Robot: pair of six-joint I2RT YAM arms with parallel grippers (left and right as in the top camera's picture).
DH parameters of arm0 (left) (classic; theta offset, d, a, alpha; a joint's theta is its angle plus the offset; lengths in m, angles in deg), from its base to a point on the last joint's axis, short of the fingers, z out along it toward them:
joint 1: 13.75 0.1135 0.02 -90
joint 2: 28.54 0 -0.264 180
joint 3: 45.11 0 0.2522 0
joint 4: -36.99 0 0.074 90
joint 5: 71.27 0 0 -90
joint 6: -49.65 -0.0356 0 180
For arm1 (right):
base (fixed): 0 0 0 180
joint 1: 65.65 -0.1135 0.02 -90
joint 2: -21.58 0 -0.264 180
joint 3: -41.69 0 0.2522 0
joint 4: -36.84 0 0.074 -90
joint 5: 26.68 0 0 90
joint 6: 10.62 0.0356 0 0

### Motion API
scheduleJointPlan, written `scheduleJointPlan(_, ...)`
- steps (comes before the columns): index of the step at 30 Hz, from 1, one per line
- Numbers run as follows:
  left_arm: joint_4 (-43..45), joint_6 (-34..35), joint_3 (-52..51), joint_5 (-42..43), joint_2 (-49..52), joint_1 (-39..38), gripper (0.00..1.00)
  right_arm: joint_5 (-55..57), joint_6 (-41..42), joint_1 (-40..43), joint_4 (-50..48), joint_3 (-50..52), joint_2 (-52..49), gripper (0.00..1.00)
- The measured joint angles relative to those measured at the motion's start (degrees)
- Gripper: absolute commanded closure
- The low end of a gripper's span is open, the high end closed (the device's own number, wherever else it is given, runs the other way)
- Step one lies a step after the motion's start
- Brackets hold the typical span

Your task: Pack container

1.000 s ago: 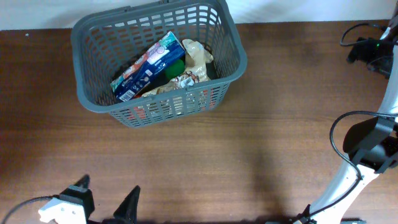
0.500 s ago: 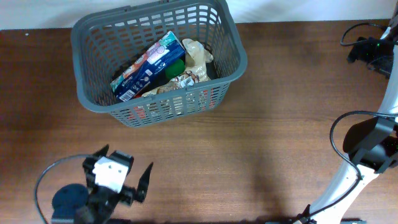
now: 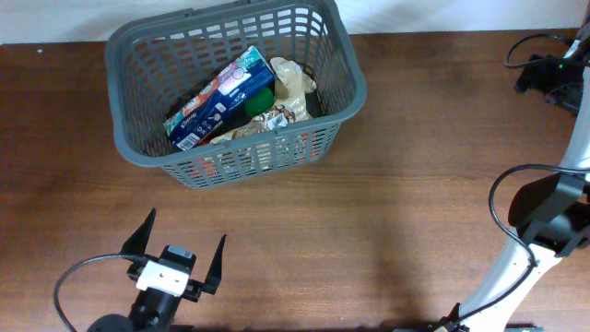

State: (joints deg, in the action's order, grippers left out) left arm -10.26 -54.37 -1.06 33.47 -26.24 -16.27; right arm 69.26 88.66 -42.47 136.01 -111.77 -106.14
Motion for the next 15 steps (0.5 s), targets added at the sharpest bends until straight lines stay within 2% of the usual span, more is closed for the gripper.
scheduleJointPlan(15,18.95,-0.15,-8.92,-1.33,-1.16,2.34,0.01,0.00,-0.04,0.00,0.00,0.00,0.00,0.01)
